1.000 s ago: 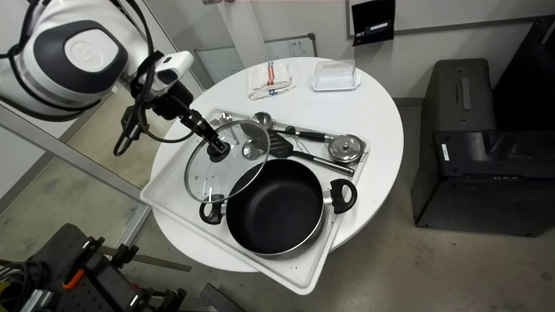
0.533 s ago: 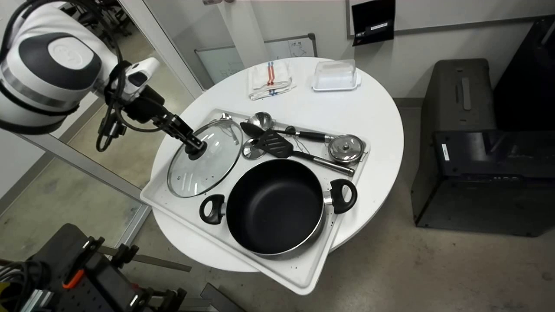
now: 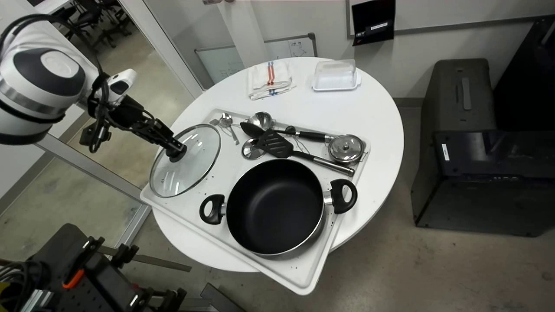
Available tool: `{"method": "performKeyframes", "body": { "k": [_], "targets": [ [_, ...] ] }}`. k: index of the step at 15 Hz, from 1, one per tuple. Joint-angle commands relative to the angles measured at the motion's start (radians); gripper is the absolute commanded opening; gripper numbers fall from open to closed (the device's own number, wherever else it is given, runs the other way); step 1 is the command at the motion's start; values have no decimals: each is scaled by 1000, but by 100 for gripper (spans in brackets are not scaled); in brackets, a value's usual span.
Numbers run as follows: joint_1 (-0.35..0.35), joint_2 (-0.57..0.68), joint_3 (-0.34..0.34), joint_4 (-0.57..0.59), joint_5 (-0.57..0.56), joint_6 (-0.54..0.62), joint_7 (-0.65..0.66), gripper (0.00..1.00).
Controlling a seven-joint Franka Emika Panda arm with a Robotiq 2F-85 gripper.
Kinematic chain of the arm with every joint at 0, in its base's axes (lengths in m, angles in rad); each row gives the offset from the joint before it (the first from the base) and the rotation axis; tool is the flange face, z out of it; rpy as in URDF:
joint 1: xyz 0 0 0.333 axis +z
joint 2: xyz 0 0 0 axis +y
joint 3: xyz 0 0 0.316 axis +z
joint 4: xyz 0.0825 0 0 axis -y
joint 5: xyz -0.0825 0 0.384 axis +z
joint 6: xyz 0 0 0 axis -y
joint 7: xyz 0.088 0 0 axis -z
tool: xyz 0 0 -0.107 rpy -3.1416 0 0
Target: Pick up the lid from the pot and put it on the table
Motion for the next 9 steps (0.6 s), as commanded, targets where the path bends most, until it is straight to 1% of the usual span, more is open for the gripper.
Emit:
{"method": "performKeyframes", "body": {
  "k": [1,5,9],
  "targets": [
    [-34,26,37,7,-2,54,-37,24],
    [-19,86,3,16,-30,131,-57,24],
    [-15,163,-30,34,-94,198,-69,24]
  ]
}}
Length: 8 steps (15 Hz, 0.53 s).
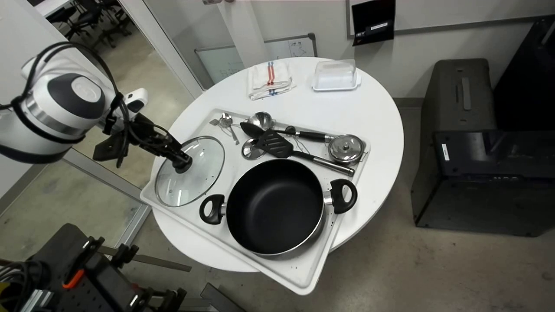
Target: Pick up the lid from the pot and put it on the table
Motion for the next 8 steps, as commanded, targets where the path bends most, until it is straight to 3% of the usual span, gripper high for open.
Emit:
{"method": "performKeyframes", "body": {
  "k": [1,8],
  "targets": [
    [3,66,-39,29,-75,74,-28,24],
    [6,185,-83,72,-173,185,-30,24]
  ]
}}
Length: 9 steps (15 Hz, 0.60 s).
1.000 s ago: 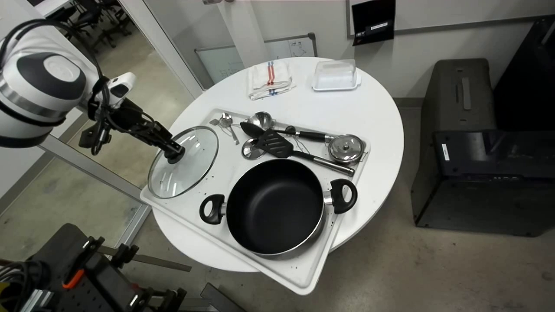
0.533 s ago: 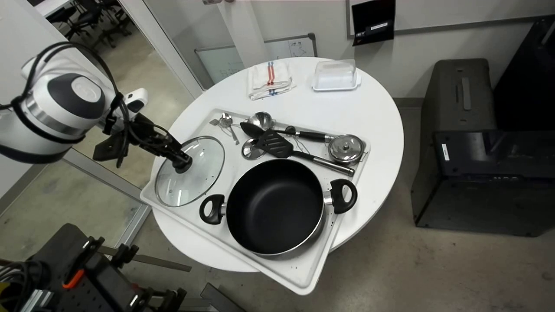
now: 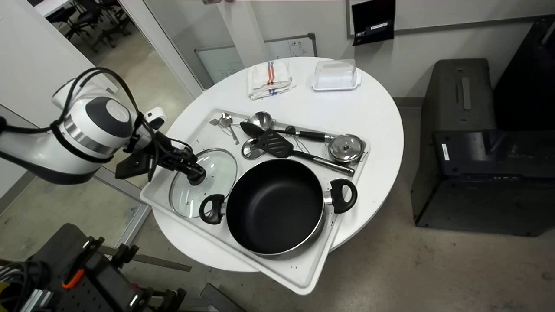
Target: Pick up the lid from the pot and put it on the table
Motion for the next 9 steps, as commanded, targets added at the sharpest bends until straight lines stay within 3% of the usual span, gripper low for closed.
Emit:
{"method": "performKeyframes", "body": {
  "k": [1,6,9],
  "targets": [
    [2,51,-17,36,-41,59,-17,24],
    [0,99,-21,64,-49,94,-23,24],
    [18,125,-57,60,-71,146,-13,24]
  ]
}}
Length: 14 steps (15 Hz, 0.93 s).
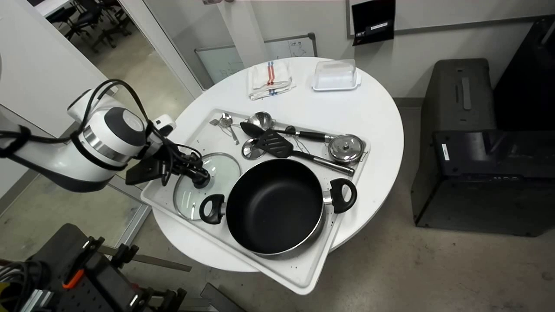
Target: Pick up the lid from the pot and put it on the table
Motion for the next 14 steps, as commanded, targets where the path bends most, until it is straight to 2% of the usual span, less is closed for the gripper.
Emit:
{"method": "performKeyframes", "body": {
  "k": [1,3,4,5,8,9,14],
  "targets": [
    [24,36,-56,6,-51,83,2,24],
    [26,39,-70,-3,-63,118,-3,24],
    [26,38,-74,-8,-66,127,-5,59],
    [24,35,-76,-11,-70,131,-8,75],
    [22,17,-79,-26,-83,119,-19,95],
    [21,9,-79,-34,-90,115,-22,100],
    [4,-63,-40,-69,-99,87,-63,100]
  ]
}}
